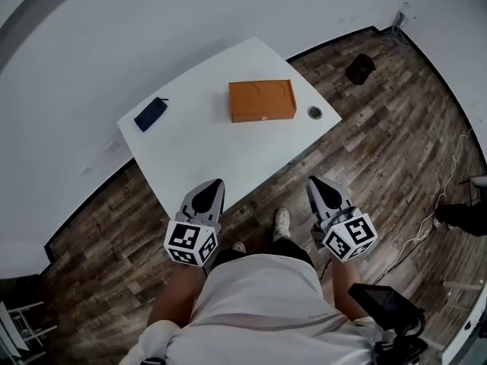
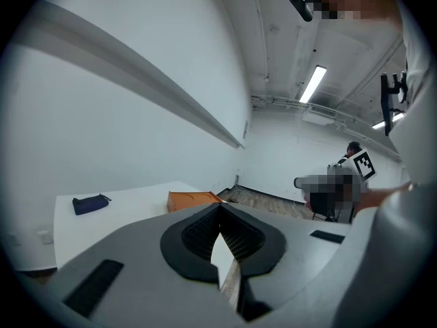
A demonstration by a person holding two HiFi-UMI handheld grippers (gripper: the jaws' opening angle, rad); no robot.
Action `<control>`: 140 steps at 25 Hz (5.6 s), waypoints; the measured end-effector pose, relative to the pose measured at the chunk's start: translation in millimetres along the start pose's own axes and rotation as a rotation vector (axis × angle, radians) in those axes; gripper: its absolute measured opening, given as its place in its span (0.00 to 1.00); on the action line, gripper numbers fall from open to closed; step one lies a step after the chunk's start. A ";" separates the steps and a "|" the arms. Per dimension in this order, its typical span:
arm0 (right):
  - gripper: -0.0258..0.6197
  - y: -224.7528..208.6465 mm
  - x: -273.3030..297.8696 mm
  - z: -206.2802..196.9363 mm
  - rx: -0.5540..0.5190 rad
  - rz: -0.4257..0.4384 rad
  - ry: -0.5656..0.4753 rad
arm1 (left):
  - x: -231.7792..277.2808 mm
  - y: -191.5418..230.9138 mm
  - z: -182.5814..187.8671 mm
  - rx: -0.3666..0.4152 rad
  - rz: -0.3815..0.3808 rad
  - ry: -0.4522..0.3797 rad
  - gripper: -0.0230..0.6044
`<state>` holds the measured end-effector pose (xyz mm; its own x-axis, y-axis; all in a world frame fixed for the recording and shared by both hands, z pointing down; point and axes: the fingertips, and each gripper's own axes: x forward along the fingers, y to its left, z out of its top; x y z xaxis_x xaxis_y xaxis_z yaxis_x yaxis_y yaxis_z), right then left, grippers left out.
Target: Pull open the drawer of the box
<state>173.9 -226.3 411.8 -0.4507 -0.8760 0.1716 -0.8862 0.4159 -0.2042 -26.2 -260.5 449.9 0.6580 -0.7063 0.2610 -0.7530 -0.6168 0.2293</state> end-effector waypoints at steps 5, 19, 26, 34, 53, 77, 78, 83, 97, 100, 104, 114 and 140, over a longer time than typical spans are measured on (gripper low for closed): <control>0.04 -56.6 32.5 15.6 0.001 0.090 0.018 | 51.4 -5.1 13.9 -0.010 0.085 -0.009 0.05; 0.04 -147.4 97.6 28.3 0.026 0.271 0.053 | 157.3 -29.5 26.7 0.003 0.114 -0.003 0.05; 0.04 -149.3 96.8 11.4 0.043 0.222 0.108 | 201.1 -10.2 9.6 0.000 0.080 0.079 0.06; 0.04 -152.0 96.1 -6.2 0.058 0.177 0.154 | 240.5 15.7 -14.4 -0.012 0.094 0.156 0.13; 0.04 -179.0 92.7 -29.6 0.062 0.126 0.244 | 347.0 75.0 -131.4 -0.133 0.251 0.480 0.39; 0.04 -204.6 109.5 -37.4 0.103 0.149 0.265 | 363.1 76.7 -136.7 -0.213 0.307 0.504 0.16; 0.04 -204.8 109.1 -38.1 0.104 0.148 0.266 | 362.7 76.7 -137.0 -0.214 0.303 0.506 0.16; 0.04 -204.3 106.5 -42.6 0.107 0.147 0.279 | 357.1 71.9 -139.4 -0.224 0.302 0.508 0.16; 0.04 -189.4 91.4 -45.7 0.093 0.179 0.277 | 325.8 42.2 -154.9 -0.255 0.287 0.528 0.16; 0.04 -185.8 83.9 -47.1 0.090 0.179 0.274 | 324.9 35.7 -157.5 -0.255 0.281 0.529 0.16; 0.04 -183.1 73.3 -50.4 0.093 0.180 0.270 | 324.1 31.4 -159.9 -0.260 0.305 0.522 0.16; 0.04 -182.8 58.2 -54.2 0.098 0.190 0.266 | 327.5 20.5 -163.8 -0.274 0.351 0.509 0.16; 0.04 -186.4 44.7 -59.9 0.081 0.227 0.286 | 296.0 -17.0 -185.7 -0.302 0.395 0.505 0.16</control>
<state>312.5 -328.4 515.3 -0.6566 -0.6552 0.3736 -0.7541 0.5611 -0.3413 181.6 -394.5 697.4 0.3108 -0.5651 0.7642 -0.9504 -0.1728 0.2587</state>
